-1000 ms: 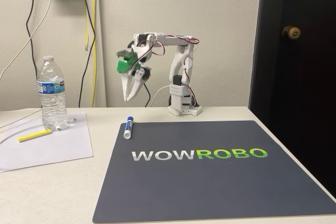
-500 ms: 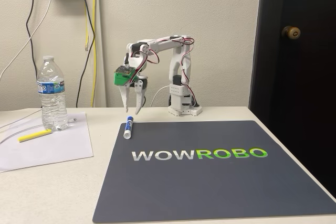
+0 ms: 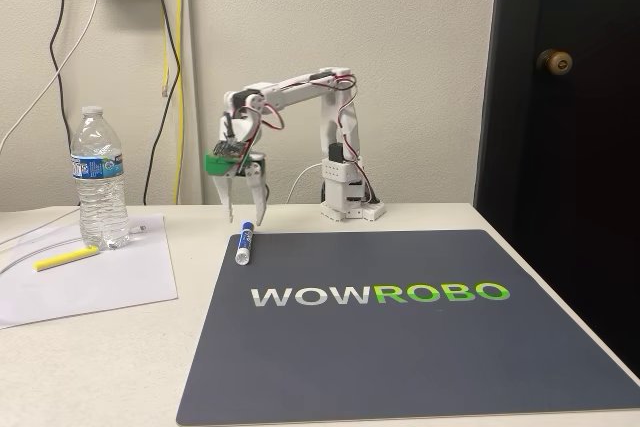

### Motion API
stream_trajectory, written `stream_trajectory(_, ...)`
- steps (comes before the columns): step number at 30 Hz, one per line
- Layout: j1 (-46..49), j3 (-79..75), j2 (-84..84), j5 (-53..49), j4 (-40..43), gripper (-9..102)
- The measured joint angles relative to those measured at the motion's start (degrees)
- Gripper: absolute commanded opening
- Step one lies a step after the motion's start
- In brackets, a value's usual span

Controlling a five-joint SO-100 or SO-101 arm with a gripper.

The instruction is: Pick up the blue marker.

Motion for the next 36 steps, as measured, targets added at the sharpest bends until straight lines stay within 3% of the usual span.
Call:
stream_trajectory(17,2.11,0.26,-4.22,-5.27,2.29,27)
stream_trajectory(36,1.05,9.84,-4.48,-4.92,-15.29,60)
